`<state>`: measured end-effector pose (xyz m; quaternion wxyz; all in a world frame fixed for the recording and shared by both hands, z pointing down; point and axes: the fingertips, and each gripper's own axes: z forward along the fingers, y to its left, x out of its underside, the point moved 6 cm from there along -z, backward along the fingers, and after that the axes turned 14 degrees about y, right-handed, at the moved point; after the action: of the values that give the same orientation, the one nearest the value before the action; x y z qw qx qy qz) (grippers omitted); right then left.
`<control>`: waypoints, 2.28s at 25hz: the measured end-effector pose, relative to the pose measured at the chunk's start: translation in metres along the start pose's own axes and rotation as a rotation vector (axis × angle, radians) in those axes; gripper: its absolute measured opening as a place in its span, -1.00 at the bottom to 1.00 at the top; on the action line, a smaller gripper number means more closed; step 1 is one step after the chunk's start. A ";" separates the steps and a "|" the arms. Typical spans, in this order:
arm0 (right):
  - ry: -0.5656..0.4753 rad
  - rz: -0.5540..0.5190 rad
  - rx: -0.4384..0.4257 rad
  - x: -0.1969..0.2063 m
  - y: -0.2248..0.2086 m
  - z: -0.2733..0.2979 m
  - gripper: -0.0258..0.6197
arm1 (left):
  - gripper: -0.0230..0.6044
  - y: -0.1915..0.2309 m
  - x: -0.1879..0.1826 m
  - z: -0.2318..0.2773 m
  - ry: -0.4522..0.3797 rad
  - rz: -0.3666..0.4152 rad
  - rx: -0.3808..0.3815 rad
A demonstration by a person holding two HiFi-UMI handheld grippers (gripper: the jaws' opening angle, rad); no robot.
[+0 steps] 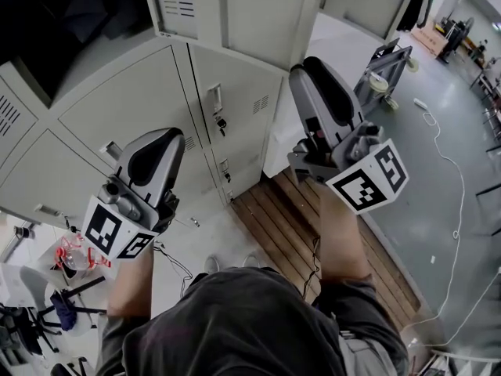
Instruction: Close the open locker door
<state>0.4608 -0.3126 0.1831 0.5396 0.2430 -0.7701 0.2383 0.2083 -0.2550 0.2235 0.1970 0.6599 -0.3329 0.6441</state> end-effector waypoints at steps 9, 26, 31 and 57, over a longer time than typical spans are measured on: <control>-0.009 0.024 -0.063 0.004 -0.002 0.006 -0.63 | -0.88 -0.006 0.000 -0.010 0.029 0.010 -0.068; -0.038 -0.012 -0.156 0.009 0.035 0.006 -0.62 | -0.88 -0.006 0.009 -0.032 0.050 -0.007 -0.114; -0.047 -0.044 -0.181 0.013 0.057 0.010 -0.60 | -0.88 0.000 0.008 -0.049 0.048 -0.007 -0.131; -0.025 -0.185 -0.236 0.038 0.175 0.064 -0.56 | -0.88 0.047 0.001 -0.150 0.027 -0.015 -0.180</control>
<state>0.2931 -0.2234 0.1808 0.5745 0.2507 -0.7737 0.0921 0.0680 -0.1850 0.2304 0.2650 0.6333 -0.3818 0.6189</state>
